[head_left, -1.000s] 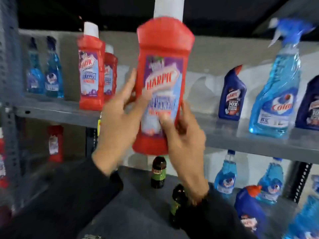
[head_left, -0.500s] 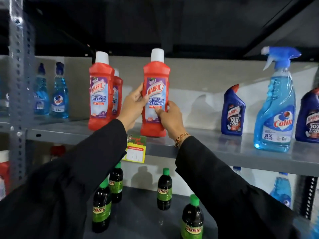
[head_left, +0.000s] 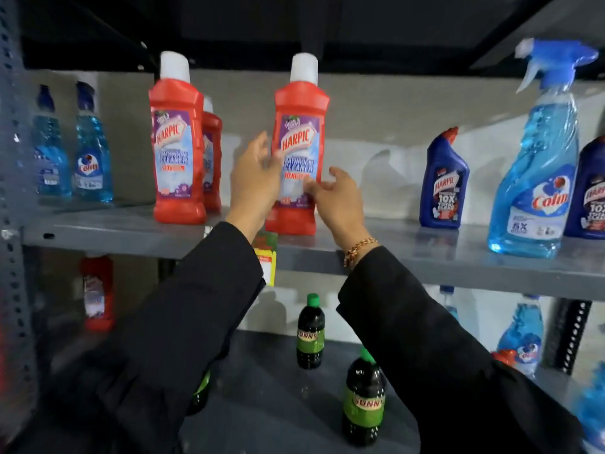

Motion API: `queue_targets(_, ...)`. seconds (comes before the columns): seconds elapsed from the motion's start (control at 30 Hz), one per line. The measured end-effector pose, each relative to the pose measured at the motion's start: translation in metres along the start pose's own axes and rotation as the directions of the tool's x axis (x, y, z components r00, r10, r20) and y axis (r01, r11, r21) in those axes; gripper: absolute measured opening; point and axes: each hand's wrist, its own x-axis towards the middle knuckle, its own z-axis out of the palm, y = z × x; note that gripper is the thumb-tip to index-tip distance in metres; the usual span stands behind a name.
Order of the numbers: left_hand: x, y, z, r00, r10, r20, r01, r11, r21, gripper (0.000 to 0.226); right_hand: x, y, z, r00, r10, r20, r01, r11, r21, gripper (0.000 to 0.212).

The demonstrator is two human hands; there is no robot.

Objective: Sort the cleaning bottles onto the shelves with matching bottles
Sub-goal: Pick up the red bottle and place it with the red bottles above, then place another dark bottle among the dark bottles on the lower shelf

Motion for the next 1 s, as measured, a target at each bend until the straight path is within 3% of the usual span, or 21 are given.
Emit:
queue_targets(0.07,-0.028,-0.002,0.002,0.950,0.227,-0.212,-0.229,0.973,0.016,0.033,-0.017,0.000,-0.013,0.964,-0.191,-0.184,0.189,0.982,-0.025,0.035)
queue_targets(0.13,-0.066,-0.015,0.008,0.792,0.482,-0.374,-0.490,0.868,0.079,0.025,-0.043,0.008,-0.027,0.785,-0.479,-0.392,0.467,0.874,-0.133,0.026)
queue_targets(0.17,-0.088,-0.028,0.015,0.715,0.584,-0.383,-0.582,0.802,0.135,0.022,-0.059,0.020,-0.032,0.666,-0.599,-0.444,0.568,0.793,-0.219,0.023)
queue_targets(0.2,-0.109,-0.044,0.022,0.682,0.645,-0.345,-0.630,0.757,0.170,0.020,-0.076,0.036,-0.035,0.565,-0.688,-0.456,0.630,0.716,-0.300,0.022)
queue_targets(0.23,-0.132,-0.065,0.030,0.719,0.641,-0.267,-0.622,0.766,0.163,0.020,-0.095,0.060,-0.039,0.508,-0.740,-0.440,0.647,0.666,-0.372,0.022)
queue_targets(0.27,-0.154,-0.085,0.038,0.807,0.566,-0.167,-0.553,0.824,0.124,0.022,-0.114,0.085,-0.042,0.508,-0.759,-0.407,0.631,0.649,-0.424,0.020)
queue_targets(0.3,-0.173,-0.105,0.044,0.907,0.417,-0.053,-0.412,0.908,0.079,0.024,-0.134,0.115,-0.043,0.568,-0.735,-0.371,0.583,0.677,-0.449,0.014)
queue_targets(0.33,-0.192,-0.123,0.050,0.975,0.214,0.063,-0.217,0.975,0.051,0.024,-0.153,0.145,-0.043,0.672,-0.659,-0.338,0.501,0.741,-0.448,0.009)
queue_targets(0.4,-0.222,-0.158,0.062,0.956,-0.142,0.258,0.131,0.990,0.059,0.027,-0.186,0.200,-0.042,0.888,-0.363,-0.283,0.236,0.886,-0.398,0.024)
queue_targets(0.47,-0.243,-0.188,0.071,0.850,-0.361,0.383,0.338,0.932,0.128,0.042,-0.207,0.244,-0.045,0.976,0.024,-0.218,-0.106,0.922,-0.372,0.054)
queue_targets(0.53,-0.255,-0.207,0.075,0.736,-0.483,0.474,0.448,0.873,0.193,0.057,-0.216,0.262,-0.048,0.925,0.362,-0.112,-0.379,0.876,-0.298,0.073)
queue_targets(0.57,-0.260,-0.213,0.080,0.691,-0.518,0.504,0.481,0.850,0.214,0.062,-0.217,0.271,-0.051,0.896,0.440,-0.058,-0.439,0.862,-0.253,0.073)
queue_targets(0.67,-0.265,-0.220,0.088,0.639,-0.577,0.508,0.555,0.804,0.215,0.068,-0.217,0.285,-0.055,0.883,0.468,0.030,-0.453,0.868,-0.204,0.055)
queue_targets(0.77,-0.263,-0.223,0.088,0.618,-0.591,0.518,0.606,0.778,0.165,0.060,-0.217,0.288,-0.056,0.878,0.477,0.023,-0.465,0.865,-0.190,0.053)
queue_targets(0.9,-0.261,-0.228,0.074,0.642,-0.576,0.506,0.594,0.791,0.147,0.074,-0.215,0.288,-0.045,0.888,0.459,0.031,-0.450,0.880,-0.155,0.049)
queue_targets(1.0,-0.255,-0.232,0.054,0.653,-0.583,0.483,0.601,0.787,0.137,0.070,-0.214,0.285,-0.026,0.890,0.452,0.064,-0.443,0.889,-0.111,0.047)
